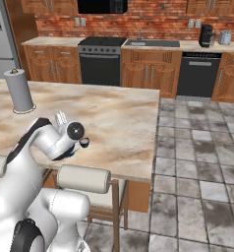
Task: Stack the yogurt containers by placing the smaller containers on top of the larger containers.
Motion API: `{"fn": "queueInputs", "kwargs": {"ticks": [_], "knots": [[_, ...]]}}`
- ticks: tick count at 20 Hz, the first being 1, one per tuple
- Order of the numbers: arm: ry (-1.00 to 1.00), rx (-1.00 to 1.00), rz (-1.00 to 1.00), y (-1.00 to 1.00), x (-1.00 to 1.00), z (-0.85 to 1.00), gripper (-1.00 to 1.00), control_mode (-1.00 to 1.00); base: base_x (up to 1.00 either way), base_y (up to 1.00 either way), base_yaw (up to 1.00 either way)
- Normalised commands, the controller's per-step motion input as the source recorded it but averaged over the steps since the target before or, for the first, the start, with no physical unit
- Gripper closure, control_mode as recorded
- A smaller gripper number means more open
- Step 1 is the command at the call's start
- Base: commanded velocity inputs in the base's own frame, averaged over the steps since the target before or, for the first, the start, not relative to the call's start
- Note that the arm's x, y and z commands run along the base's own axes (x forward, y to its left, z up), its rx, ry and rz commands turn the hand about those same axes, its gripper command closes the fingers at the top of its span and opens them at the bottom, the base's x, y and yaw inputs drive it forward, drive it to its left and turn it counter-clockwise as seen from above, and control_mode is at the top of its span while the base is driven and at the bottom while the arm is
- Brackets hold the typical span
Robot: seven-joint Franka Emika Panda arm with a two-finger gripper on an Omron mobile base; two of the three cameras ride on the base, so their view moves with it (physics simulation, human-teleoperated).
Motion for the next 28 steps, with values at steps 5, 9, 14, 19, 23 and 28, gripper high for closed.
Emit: {"fn": "queueInputs", "kwargs": {"ticks": [5, 9, 14, 19, 23, 28], "knots": [[0.0, 0.01, 0.0, 0.0, 0.13, -0.03, 1.0, -1.0, 0.0, 0.0, 0.0], [0.0, 0.03, 0.0, 0.0, 0.08, -0.01, 1.0, -1.0, 0.0, 0.0, 0.0], [0.0, 0.03, 0.0, 0.0, 0.05, 0.0, 1.0, -1.0, 0.0, 0.0, 0.0], [0.0, 0.03, 0.0, 0.0, 0.02, -0.01, 1.0, -1.0, 0.0, 0.0, 0.0], [0.0, 0.03, 0.0, 0.0, 0.01, -0.03, 1.0, -1.0, 0.0, 0.0, 0.0], [0.01, 0.03, 0.0, 0.0, 0.0, -0.03, 1.0, -1.0, 0.0, 0.0, 0.0]]}}
